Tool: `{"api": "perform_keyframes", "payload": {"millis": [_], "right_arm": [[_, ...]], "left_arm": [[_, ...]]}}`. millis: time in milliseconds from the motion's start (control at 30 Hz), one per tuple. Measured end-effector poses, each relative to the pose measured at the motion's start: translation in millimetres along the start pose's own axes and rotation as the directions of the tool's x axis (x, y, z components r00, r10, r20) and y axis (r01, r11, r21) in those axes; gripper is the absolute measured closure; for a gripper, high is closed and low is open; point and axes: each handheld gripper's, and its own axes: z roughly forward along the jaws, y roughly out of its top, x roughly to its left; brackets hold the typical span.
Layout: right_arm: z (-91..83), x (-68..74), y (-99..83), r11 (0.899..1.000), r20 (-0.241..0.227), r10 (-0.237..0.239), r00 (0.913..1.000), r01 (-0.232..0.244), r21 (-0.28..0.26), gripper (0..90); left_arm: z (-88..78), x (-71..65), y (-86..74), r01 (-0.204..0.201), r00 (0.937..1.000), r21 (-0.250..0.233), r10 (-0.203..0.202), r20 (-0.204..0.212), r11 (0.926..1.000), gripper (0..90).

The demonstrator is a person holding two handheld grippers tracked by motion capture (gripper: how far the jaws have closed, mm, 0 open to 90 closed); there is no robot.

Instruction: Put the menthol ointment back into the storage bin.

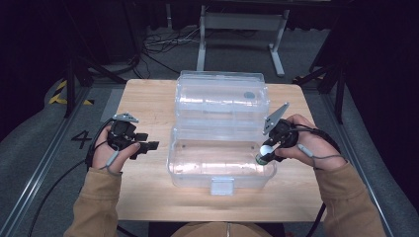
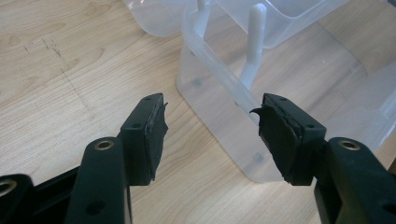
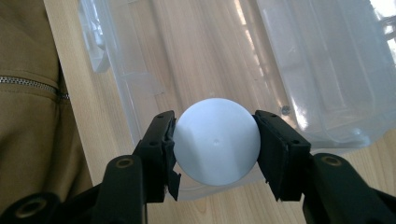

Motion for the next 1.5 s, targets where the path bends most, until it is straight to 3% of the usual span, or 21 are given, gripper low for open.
{"api": "perform_keyframes", "payload": {"millis": [1500], "right_arm": [[64.8,-2.9,-6.8,0.997,-0.07,0.007,0.9975,-0.001,0.08,50.1]], "left_arm": [[1.3,1.8,-0.9,0.007,1.0,0.003,-0.007,0.001,1.0,41.9]]}}
